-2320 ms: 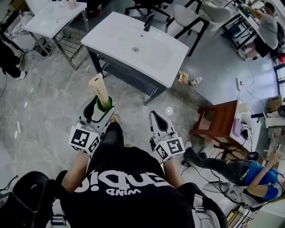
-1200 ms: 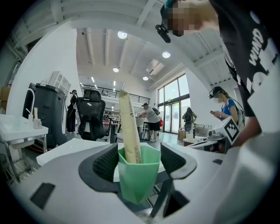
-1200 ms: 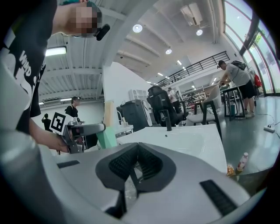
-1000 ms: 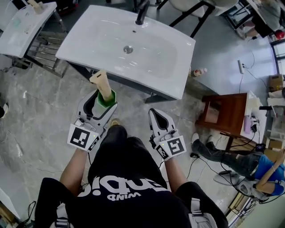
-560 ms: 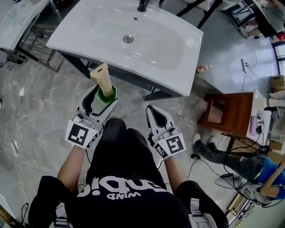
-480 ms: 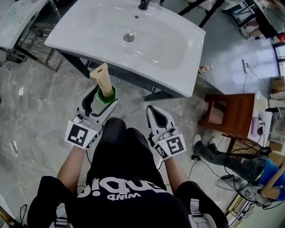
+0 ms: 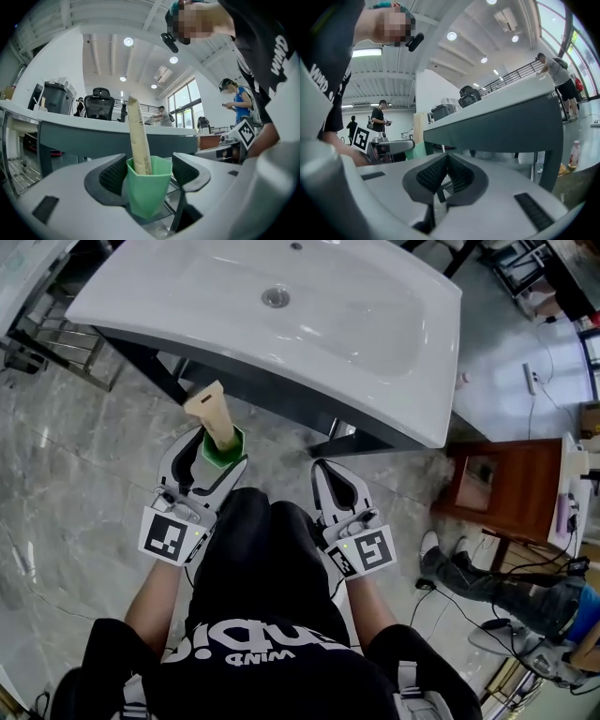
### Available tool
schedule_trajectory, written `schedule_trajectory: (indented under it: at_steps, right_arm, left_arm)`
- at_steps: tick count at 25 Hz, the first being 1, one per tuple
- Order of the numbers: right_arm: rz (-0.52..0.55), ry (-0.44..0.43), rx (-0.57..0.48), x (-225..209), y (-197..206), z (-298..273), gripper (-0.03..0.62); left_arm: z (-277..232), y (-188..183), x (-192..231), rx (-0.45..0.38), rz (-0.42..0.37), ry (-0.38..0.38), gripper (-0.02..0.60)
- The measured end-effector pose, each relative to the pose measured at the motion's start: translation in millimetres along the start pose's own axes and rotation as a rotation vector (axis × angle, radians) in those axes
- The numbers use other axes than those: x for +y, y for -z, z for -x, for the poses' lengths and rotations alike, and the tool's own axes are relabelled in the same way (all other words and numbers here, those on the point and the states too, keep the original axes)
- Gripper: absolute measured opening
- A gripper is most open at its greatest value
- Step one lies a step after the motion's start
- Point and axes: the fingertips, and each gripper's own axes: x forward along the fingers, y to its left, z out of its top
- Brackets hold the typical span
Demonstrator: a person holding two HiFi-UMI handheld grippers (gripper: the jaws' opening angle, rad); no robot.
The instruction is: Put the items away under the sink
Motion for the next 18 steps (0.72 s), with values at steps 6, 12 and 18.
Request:
schedule_trajectory:
  at_steps: [6, 12, 18]
  right_arm:
    - [0.022, -0.008, -0.060, -11.6, 30.1, -12.3, 0.018]
    - [0.034, 0.005, -0.112, -35.7, 78.0, -26.0, 0.018]
    - [0.040, -0.003, -0.119, -45.2, 130.1, -31.0, 0.018]
  left_arm:
    - [-7.5, 45.6, 5.2, -0.033, -0.006, -0.006, 0.322]
    - [-21.3, 101.1, 16.6, -0.071, -0.012, -0.012, 0.322]
    - [-28.6, 149.8, 21.6, -0.080, -0.017, -0.008, 0.322]
